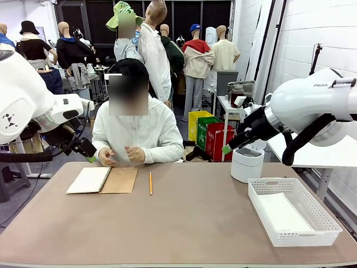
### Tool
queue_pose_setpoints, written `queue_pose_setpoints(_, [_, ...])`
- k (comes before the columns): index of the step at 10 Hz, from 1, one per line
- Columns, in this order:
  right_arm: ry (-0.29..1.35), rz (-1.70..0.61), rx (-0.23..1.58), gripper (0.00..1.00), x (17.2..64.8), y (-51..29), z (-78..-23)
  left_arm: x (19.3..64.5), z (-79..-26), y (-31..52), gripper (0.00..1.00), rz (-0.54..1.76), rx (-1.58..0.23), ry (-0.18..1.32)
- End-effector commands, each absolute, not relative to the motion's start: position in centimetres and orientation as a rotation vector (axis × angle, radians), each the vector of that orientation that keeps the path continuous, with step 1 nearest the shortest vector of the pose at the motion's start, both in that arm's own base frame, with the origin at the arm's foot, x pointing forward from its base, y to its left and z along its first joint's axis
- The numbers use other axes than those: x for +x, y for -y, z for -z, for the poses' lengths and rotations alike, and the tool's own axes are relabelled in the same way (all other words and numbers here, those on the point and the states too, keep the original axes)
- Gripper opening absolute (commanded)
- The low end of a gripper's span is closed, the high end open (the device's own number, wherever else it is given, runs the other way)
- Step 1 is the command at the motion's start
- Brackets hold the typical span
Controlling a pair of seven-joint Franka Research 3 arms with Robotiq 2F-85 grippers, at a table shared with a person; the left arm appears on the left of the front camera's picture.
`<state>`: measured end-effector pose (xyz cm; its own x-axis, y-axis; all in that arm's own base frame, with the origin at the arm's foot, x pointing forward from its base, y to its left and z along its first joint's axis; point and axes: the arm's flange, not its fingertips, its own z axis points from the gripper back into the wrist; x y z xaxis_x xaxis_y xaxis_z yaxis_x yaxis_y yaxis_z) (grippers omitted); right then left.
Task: Sort the paper based on its condition.
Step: If a person hands you a paper, place it in the Organizing basket , and if it's crumpled, put it in the Trash can.
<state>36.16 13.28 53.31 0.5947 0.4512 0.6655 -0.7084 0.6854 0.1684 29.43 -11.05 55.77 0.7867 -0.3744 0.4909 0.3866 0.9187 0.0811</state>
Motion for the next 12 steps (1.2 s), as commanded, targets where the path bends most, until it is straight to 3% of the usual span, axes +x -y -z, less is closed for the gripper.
queue_pose_setpoints(1, [0.63,-0.697,0.456,1.0,36.19,-13.36,-53.36,29.42,-55.8,11.05,1.0,0.411,-0.026,0.524])
queue_pose_setpoints(12, [0.63,-0.697,0.456,1.0,36.19,-13.36,-53.36,29.42,-55.8,11.05,1.0,0.411,-0.026,0.524])
